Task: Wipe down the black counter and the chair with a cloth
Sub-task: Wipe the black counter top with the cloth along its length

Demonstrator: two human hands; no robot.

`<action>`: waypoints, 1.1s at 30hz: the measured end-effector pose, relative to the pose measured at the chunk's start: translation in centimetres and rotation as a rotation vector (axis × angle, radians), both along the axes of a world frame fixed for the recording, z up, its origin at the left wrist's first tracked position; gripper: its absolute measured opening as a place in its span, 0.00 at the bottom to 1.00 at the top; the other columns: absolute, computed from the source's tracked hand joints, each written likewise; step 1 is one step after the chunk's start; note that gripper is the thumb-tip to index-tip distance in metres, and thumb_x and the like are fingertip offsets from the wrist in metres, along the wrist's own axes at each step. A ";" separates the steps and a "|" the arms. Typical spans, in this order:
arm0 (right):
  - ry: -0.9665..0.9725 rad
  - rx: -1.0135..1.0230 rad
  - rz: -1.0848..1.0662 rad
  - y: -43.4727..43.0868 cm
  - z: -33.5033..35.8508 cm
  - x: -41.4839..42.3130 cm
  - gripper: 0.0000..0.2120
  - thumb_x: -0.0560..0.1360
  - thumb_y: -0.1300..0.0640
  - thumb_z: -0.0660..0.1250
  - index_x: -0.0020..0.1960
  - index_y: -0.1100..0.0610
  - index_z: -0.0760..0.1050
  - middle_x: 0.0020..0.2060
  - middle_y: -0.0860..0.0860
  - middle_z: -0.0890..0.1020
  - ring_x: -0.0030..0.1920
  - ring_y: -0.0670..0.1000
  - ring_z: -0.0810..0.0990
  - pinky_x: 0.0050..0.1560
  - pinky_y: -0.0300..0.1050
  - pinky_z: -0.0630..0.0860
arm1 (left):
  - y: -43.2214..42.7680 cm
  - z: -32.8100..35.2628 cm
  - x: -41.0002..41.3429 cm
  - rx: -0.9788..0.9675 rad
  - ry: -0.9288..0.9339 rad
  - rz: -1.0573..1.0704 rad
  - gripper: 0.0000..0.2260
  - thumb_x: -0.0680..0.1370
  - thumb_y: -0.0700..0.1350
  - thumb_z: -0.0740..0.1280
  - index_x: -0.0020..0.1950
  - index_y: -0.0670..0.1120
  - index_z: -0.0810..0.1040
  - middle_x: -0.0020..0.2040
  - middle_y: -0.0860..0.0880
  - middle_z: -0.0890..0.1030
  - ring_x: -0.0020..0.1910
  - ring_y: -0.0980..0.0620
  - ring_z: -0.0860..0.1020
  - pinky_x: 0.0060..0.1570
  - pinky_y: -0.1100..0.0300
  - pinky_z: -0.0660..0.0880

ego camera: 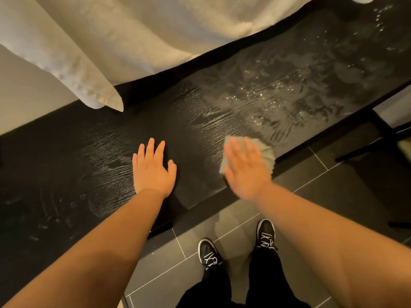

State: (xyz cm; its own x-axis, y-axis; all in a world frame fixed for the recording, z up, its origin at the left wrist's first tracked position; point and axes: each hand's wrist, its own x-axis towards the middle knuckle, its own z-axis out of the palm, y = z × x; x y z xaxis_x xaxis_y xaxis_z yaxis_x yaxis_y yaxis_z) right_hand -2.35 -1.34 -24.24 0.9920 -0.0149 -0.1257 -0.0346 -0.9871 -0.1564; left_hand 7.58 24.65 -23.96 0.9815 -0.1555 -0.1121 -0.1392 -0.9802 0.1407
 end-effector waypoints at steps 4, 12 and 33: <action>0.099 0.014 0.306 4.4 -0.2 -1.6 0.34 0.82 0.41 0.47 0.85 0.53 0.49 0.85 0.53 0.50 0.84 0.61 0.45 0.82 0.60 0.41 | -0.4 0.0 -0.1 0.050 0.012 0.027 0.28 0.85 0.57 0.57 0.85 0.56 0.58 0.86 0.49 0.55 0.85 0.42 0.52 0.83 0.40 0.50; 0.079 0.014 0.116 -9.4 0.3 0.4 0.33 0.83 0.40 0.52 0.85 0.51 0.54 0.84 0.51 0.56 0.83 0.59 0.50 0.81 0.63 0.54 | -2.9 0.4 -1.7 -0.007 0.089 0.186 0.27 0.86 0.54 0.57 0.85 0.53 0.59 0.87 0.47 0.53 0.85 0.39 0.50 0.82 0.37 0.49; 0.109 0.029 0.169 -12.4 0.4 3.8 0.34 0.83 0.42 0.46 0.85 0.53 0.48 0.85 0.53 0.49 0.83 0.62 0.43 0.81 0.61 0.42 | -16.1 -0.7 -3.1 0.009 0.049 0.180 0.31 0.83 0.60 0.55 0.86 0.56 0.55 0.87 0.46 0.51 0.85 0.39 0.47 0.82 0.37 0.46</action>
State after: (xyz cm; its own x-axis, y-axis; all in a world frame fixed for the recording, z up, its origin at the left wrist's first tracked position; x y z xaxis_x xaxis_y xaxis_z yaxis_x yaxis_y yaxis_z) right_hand 1.47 -13.79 -23.83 0.9606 0.1559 -0.2302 0.1130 -0.9754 -0.1891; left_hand 4.45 8.59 -24.66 0.9866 0.0236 -0.1613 0.0457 -0.9899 0.1342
